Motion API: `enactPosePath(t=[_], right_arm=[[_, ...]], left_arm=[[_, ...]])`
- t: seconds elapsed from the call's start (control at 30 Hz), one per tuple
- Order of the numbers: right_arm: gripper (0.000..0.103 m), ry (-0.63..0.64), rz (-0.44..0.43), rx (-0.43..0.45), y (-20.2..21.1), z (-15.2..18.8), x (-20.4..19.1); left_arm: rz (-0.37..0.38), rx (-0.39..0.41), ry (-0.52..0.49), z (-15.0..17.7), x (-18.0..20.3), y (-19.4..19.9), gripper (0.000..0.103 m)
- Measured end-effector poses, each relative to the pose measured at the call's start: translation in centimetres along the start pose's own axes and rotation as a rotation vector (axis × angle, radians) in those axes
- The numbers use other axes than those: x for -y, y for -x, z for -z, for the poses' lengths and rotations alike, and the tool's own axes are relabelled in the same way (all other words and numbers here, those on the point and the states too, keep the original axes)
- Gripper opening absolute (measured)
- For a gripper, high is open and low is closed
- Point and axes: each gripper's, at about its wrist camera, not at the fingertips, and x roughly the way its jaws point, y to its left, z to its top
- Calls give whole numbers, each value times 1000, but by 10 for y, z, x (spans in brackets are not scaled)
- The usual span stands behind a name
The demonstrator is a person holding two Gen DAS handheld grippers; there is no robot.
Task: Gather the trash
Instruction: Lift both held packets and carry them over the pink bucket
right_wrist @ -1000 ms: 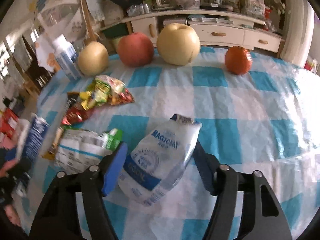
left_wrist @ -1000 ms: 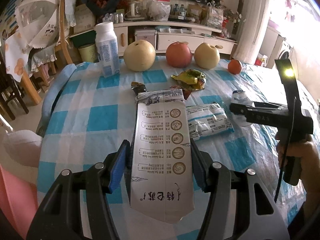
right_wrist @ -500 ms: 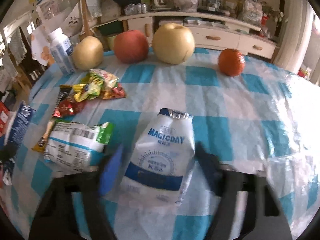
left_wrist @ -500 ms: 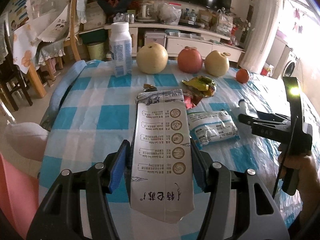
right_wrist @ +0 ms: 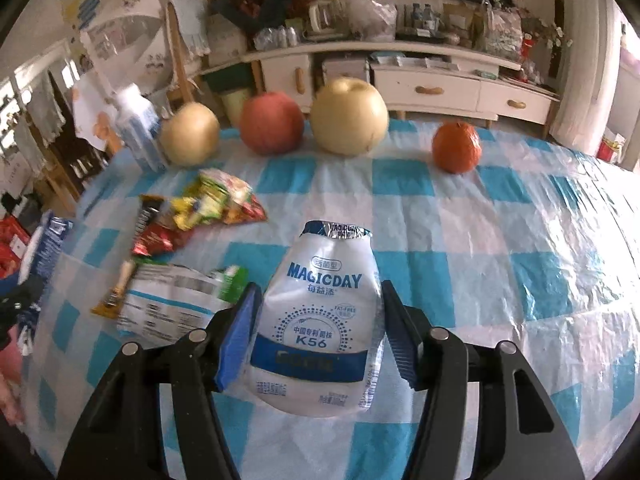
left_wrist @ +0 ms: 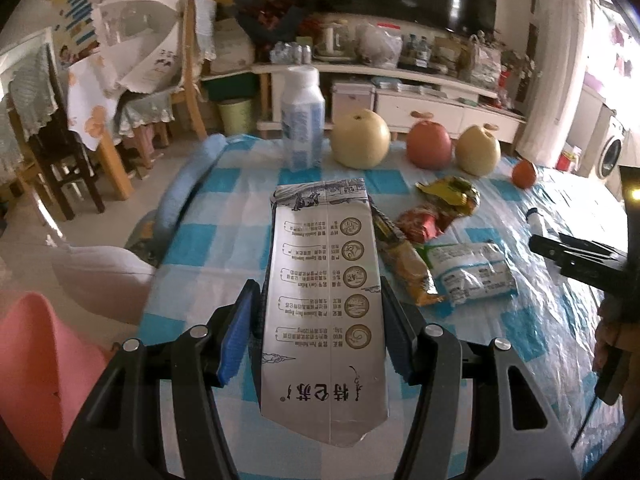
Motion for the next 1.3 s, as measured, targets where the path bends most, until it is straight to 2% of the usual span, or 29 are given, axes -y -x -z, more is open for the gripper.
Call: enactPosePath(t=[0.27, 0.43, 0.73, 1.0, 1.3], right_arm=[[61, 34, -128, 59, 22, -1, -28], [61, 19, -242, 86, 31, -1, -44], [61, 112, -289, 172, 52, 4, -85], [61, 180, -324, 203, 69, 10, -114], [61, 265, -374, 211, 87, 25, -166]], left_arm=[[-97, 51, 25, -2, -19, 15, 59], [-144, 64, 35, -2, -29, 22, 59], [-232, 85, 20, -1, -40, 30, 59], [-282, 113, 35, -1, -52, 44, 59], [-364, 150, 82, 0, -78, 63, 59]])
